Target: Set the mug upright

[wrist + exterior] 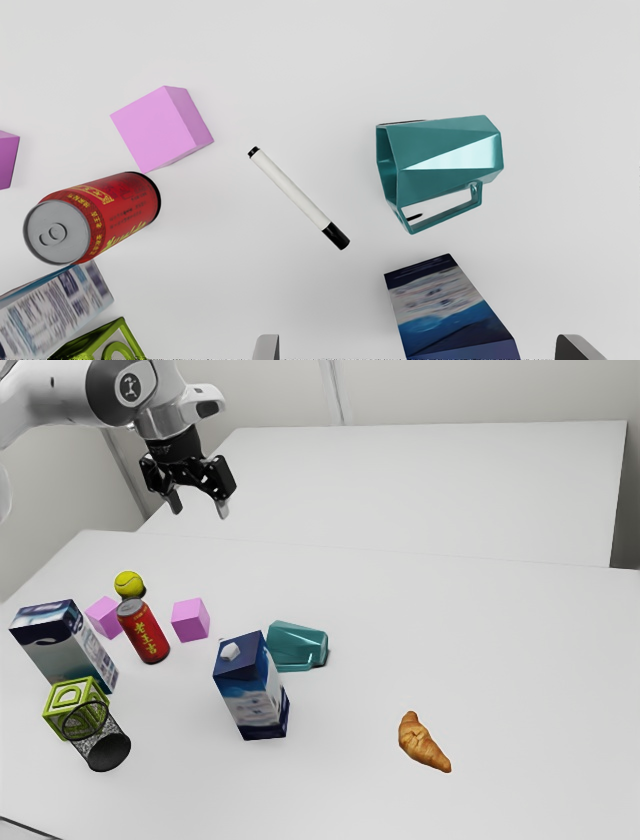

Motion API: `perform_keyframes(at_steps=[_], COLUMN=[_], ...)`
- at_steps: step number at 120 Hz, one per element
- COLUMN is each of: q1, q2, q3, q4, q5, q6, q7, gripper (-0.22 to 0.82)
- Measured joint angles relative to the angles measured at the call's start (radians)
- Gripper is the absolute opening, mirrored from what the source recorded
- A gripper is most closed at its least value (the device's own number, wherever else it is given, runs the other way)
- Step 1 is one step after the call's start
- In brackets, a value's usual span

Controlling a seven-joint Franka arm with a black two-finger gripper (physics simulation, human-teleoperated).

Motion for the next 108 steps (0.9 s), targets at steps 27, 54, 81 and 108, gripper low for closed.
perform_keyframes(at_steps=[27,54,81,108], q1=[-0.002,0.005,0.038,0.065], q2=[0.000,-0.005,-0.002,-0.019], q3=[0.001,0.000,-0.005,-0.007], q4=[-0.002,-0.020,-0.116,-0.302], q5=[-0.008,-0.040,-0.102,-0.214], q6=[-0.014,-0.029,0.004,0.167], q7=[-0.035,-0.058,-0.074,-0.034], gripper=[0.60,0.60,0.60,0.60])
